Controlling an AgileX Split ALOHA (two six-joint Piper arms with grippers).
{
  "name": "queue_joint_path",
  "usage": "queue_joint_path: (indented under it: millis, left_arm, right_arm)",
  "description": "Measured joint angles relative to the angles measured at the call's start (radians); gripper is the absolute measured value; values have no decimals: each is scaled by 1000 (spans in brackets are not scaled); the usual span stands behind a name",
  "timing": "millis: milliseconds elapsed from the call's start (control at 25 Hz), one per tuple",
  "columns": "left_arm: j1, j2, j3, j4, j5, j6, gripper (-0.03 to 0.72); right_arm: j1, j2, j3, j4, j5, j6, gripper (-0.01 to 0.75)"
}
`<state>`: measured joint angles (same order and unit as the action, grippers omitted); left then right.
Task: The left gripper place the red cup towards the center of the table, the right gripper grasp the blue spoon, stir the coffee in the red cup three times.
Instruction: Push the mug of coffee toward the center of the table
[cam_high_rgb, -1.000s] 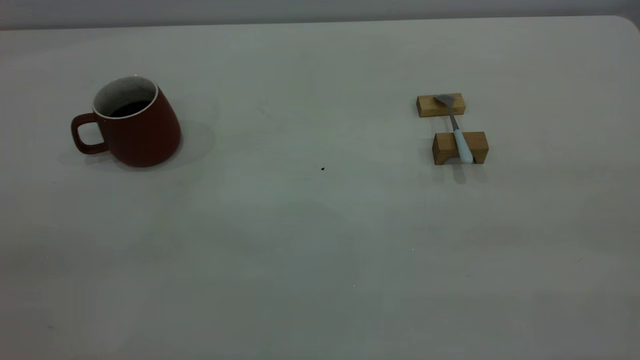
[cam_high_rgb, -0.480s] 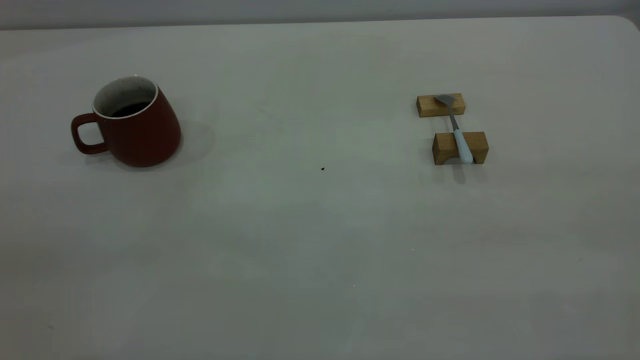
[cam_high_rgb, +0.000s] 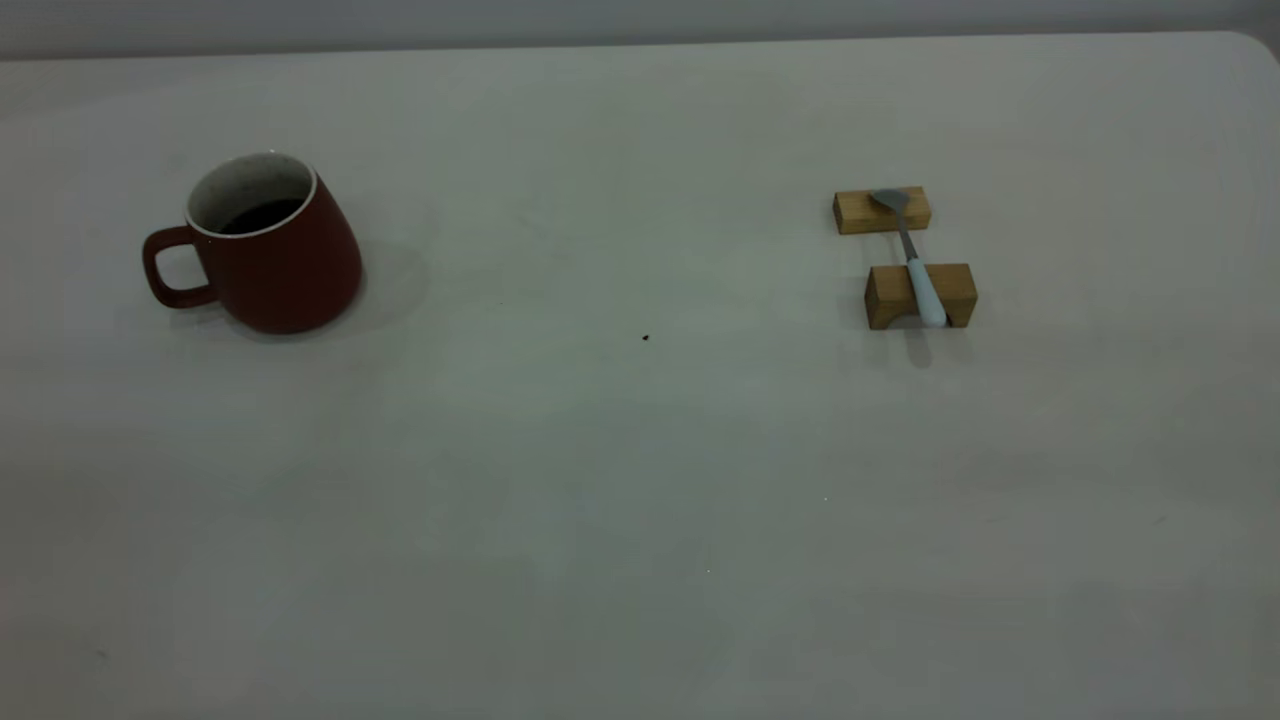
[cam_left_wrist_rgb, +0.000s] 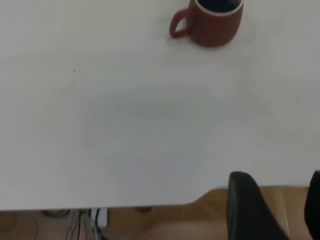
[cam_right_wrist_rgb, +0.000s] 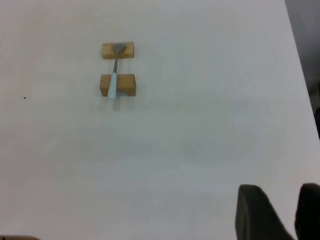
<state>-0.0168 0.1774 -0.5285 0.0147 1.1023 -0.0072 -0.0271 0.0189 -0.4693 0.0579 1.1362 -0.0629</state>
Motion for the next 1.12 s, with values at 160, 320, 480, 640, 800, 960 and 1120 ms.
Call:
queue_joint_path:
  millis: [160,320,480,640,800,960,1120]
  left_arm:
    - [0,254,-67,51,-91,17,355]
    - [0,534,-156,64,-170,55,366]
    - [0,809,-257,65,-226,183,474]
    - [0,1035,-342,65,-313,326,615]
    - [0,1233,-413,65,-383,420,667]
    - [0,1411,-487,65,-414,509,666]
    - [0,1565,-563,65,-422,617,660]
  right_arm:
    - [0,0,0,0,0,0,237]
    - [0,0,0,0,0,0,237]
    - [0,0,0,0,0,0,237]
    - [0,0,0,0,0,0,237]
    - [0,0,0,0,0,0,237]
    - [0,0,0,0,0,0,237]
    - [0,0,0,0,0,0,237]
